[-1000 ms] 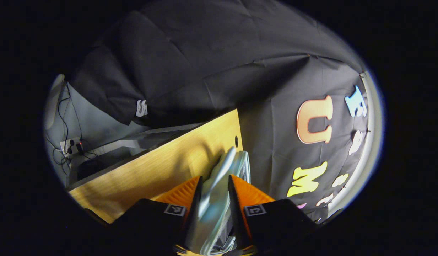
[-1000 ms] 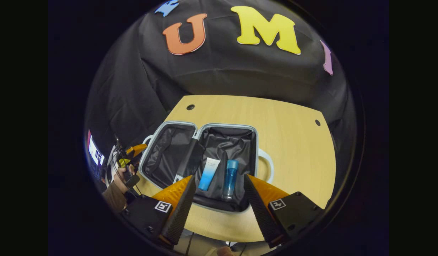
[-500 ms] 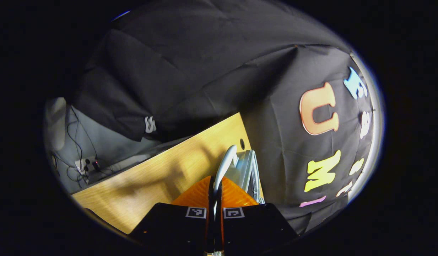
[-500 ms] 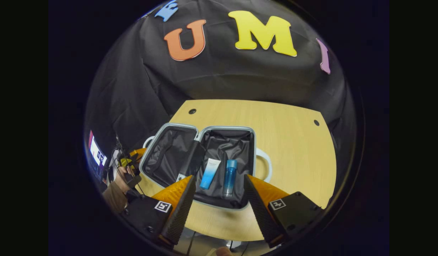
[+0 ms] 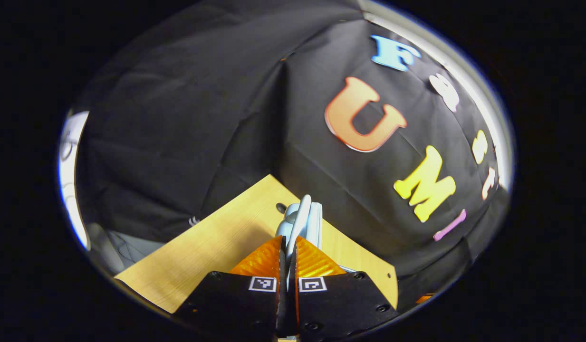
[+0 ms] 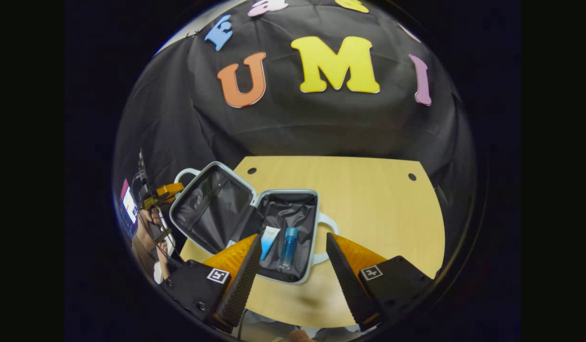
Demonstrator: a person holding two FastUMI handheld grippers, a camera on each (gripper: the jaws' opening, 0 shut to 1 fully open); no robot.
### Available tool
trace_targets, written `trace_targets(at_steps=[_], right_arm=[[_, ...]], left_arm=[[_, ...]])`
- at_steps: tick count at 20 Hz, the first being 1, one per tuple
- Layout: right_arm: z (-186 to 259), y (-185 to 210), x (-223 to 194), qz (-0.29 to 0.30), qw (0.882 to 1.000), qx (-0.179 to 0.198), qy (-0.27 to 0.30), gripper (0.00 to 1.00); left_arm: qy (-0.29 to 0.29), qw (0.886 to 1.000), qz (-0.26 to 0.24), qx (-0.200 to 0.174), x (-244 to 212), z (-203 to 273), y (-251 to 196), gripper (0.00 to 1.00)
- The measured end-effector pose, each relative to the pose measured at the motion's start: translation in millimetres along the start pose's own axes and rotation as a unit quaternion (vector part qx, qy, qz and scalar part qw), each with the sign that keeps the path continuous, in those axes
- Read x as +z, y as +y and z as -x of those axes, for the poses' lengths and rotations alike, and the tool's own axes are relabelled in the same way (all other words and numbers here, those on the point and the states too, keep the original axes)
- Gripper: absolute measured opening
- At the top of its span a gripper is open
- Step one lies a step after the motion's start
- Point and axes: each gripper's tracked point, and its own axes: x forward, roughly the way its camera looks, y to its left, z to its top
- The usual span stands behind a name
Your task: First open the suitcase, pack the skin care products into it, and then close the suitcase.
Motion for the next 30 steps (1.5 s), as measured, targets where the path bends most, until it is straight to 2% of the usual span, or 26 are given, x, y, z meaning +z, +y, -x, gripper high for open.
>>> trace_targets(at_steps=[4,6,9,10,13,15,16,18,19,20,22,23,26,30], right_arm=[[27.6,-53.7,6.7,0.029,0.999,-0.014,-0.031,0.81],[36.9,-74.3,1.7,0.038,0.999,-0.011,-0.034,0.81],[48.2,-109.9,-6.9,0.049,0.998,-0.015,-0.036,0.79],[51.1,-119.3,-9.0,0.051,0.998,-0.015,-0.035,0.81],[60.6,-145.7,-15.6,0.051,0.998,-0.018,-0.034,0.78],[64.6,-162.0,-20.4,0.049,0.998,-0.02,-0.034,0.79],[67.6,-171.1,-23.3,0.049,0.998,-0.022,-0.034,0.81],[73.1,-183.4,-30.2,0.048,0.998,-0.025,-0.031,0.78],[73.7,-189.9,-33.1,0.048,0.998,-0.027,-0.031,0.81],[74.8,-194.9,-36.1,0.047,0.998,-0.028,-0.03,0.78],[76.8,-206.2,-43.1,0.047,0.998,-0.035,-0.029,0.78],[77.6,-211.2,-46.3,0.048,0.998,-0.039,-0.029,0.81],[82.1,-229.3,-51.6,0.05,0.997,-0.057,-0.035,0.81],[90.2,-250.3,-63.1,0.038,0.996,-0.077,-0.034,0.79]], left_arm=[[-0.034,0.993,-0.104,0.032,-5.2,19.8,-65.0,0.03],[-0.051,0.986,-0.153,0.032,-13.4,31.0,-98.5,0.03],[-0.068,0.965,-0.25,0.032,-46.7,38.4,-154.4,0.03],[-0.07,0.959,-0.274,0.03,-62.0,38.0,-170.2,0.03],[-0.069,0.953,-0.294,0.006,-106.6,26.3,-223.0,0.03],[-0.058,0.949,-0.311,0.004,-137.0,21.7,-245.5,0.03],[-0.059,0.946,-0.319,0.007,-147.5,20.6,-252.3,0.03],[-0.049,0.942,-0.331,0.008,-168.5,17.5,-262.0,0.03],[-0.046,0.94,-0.337,0.009,-180.8,15.0,-266.2,0.03],[-0.046,0.935,-0.351,0.011,-192.9,11.6,-271.0,0.03],[-0.046,0.922,-0.385,0.012,-217.1,4.1,-278.1,0.03],[-0.043,0.913,-0.405,0.011,-233.0,-1.3,-280.3,0.03],[-0.017,0.9,-0.435,0.004,-278.4,-17.2,-280.6,0.03],[-0.002,0.889,-0.459,0.012,-312.9,-24.4,-272.7,0.03]])
